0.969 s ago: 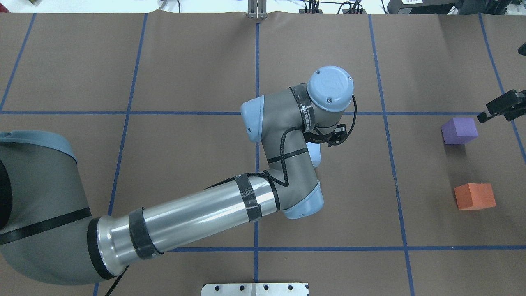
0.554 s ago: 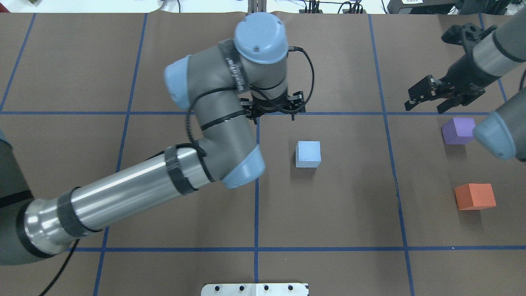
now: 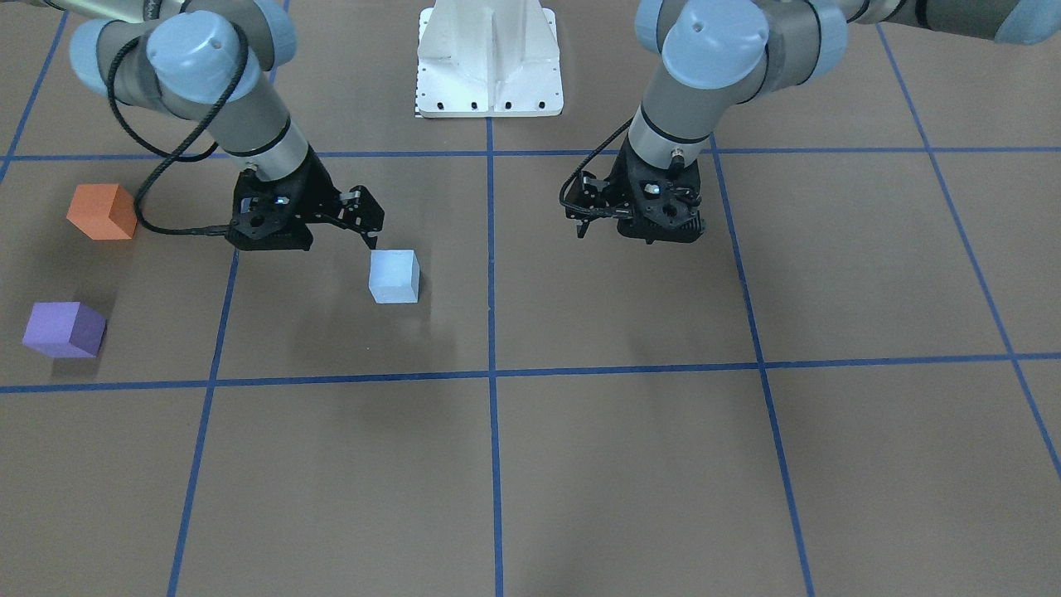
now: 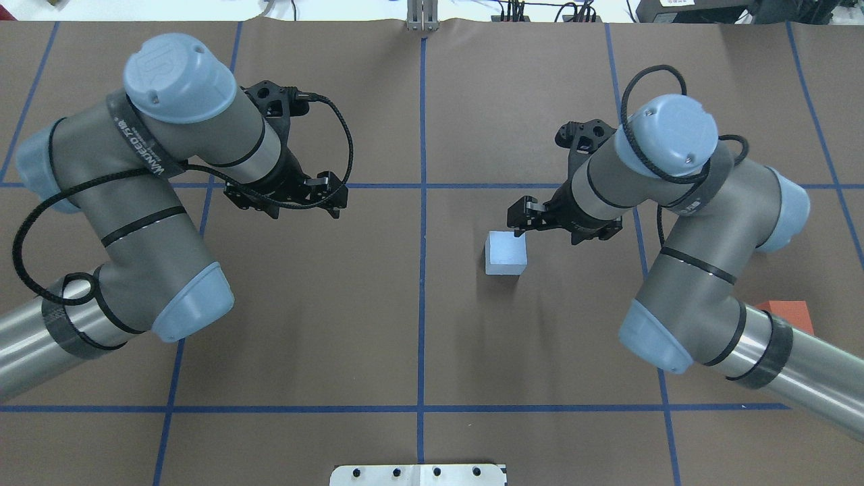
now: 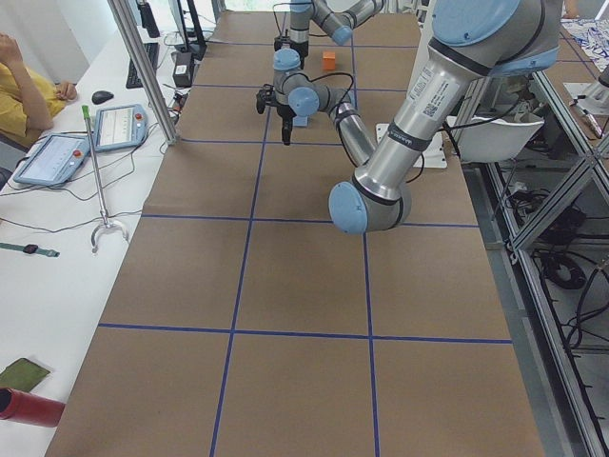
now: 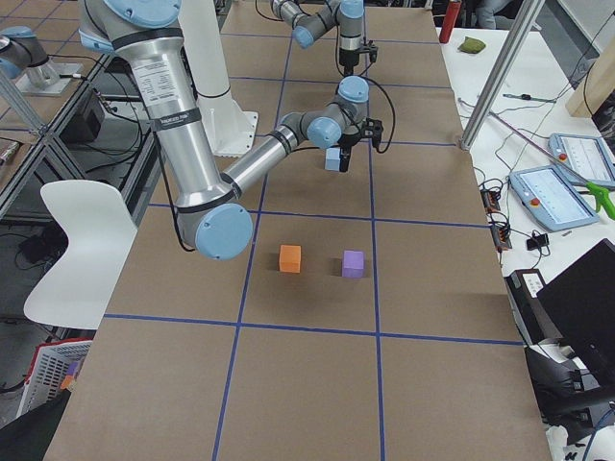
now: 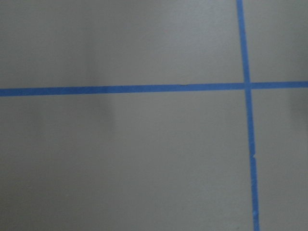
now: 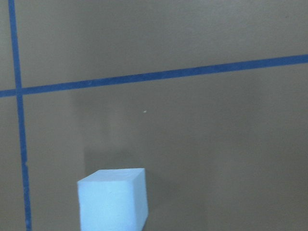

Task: Place blue block between orange and purple blocks
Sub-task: 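Set the cube down at center and open left gripper while right arm approaches, then lower the right gripper onto the light blue cube and grasp it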

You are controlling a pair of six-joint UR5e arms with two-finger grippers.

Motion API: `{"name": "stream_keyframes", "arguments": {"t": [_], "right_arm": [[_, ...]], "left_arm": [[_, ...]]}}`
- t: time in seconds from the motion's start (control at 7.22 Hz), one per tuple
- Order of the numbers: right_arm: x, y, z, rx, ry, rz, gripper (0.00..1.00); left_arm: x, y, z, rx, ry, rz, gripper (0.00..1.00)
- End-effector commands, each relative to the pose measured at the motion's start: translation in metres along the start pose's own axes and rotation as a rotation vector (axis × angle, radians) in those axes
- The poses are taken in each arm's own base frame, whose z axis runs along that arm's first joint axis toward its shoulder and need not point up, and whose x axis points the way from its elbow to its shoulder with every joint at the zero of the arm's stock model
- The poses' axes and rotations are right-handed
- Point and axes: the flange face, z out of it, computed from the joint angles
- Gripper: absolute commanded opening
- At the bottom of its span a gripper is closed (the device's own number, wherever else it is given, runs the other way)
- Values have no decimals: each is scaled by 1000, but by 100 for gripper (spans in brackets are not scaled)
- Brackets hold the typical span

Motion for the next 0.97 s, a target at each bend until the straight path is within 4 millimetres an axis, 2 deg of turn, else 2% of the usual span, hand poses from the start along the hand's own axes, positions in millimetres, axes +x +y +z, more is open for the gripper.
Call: {"name": "stream_keyframes", "arguments": {"t": [0.0,0.14,0.28,0.42,0.69,0.83], "right_arm": [[-20,6,31,24,40,-9,100],[-34,8,46,37,58,-22,100],[-37,8,56,47,75,-29,100],[-36,6,61,49,80,-30,99],[-29,-1,93,59,35,-39,99],[-29,0,94,59,32,-41,99]], "left_arm": [[-8,4,0,-2,-4,-10,100],[-8,4,1,-3,-4,-13,100],[-8,4,1,-2,-5,-13,100],[-8,5,1,-2,-5,-12,100],[-7,6,3,-3,-7,-12,100],[-7,6,3,-2,-8,-12,100]]}}
